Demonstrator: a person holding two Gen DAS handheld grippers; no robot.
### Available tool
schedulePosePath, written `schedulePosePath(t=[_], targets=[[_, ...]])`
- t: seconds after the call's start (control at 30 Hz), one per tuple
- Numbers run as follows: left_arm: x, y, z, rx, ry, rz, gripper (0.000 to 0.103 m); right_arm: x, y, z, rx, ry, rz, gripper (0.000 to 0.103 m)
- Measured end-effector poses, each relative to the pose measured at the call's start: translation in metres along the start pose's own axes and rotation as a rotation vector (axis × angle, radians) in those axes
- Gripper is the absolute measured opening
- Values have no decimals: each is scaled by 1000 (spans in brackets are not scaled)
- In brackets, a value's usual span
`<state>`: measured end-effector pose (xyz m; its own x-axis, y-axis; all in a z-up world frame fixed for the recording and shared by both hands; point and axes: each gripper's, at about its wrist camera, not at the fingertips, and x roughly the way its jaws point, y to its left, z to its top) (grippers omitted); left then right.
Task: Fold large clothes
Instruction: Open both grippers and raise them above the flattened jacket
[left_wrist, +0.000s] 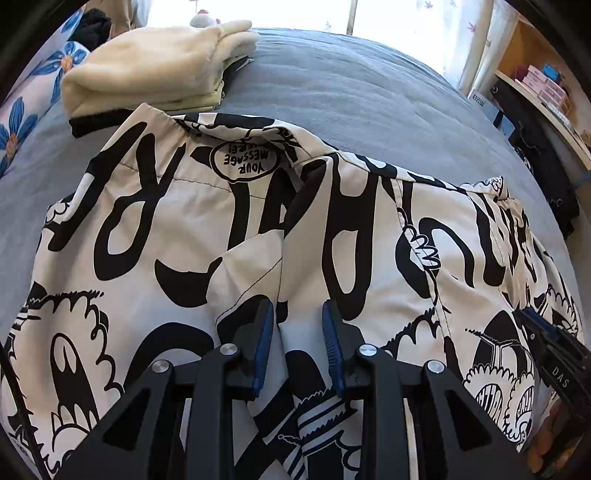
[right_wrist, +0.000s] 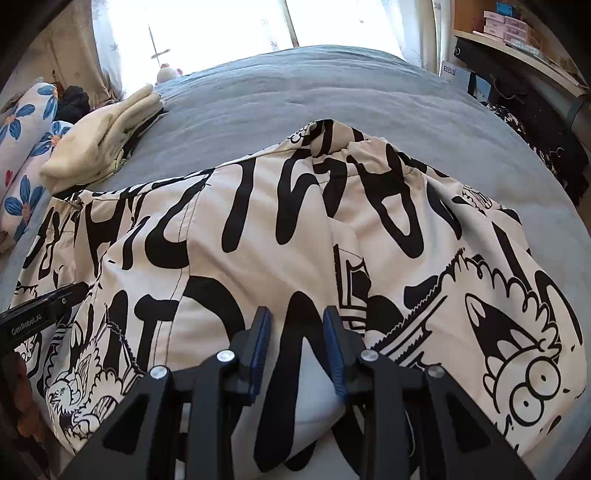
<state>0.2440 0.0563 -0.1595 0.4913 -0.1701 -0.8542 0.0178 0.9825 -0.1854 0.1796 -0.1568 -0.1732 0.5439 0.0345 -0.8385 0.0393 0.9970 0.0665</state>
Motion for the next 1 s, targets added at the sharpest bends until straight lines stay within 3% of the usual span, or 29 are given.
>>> schedulePosePath(t=[0.37,0.5,0.63,1.0], targets=[[-15,-2,0,-20,32,15,29,-6,4,5,21,54,-19,30],[-34,-1,-5,-23,19,27,33,-19,8,1,35,67,0,30],[-58,1,-13,-21,-8,48,49,-35,12,-5,39,67,10,30],[-127,1,-45,0,-64,70,51,-78,23,-35,15,82,48,30]])
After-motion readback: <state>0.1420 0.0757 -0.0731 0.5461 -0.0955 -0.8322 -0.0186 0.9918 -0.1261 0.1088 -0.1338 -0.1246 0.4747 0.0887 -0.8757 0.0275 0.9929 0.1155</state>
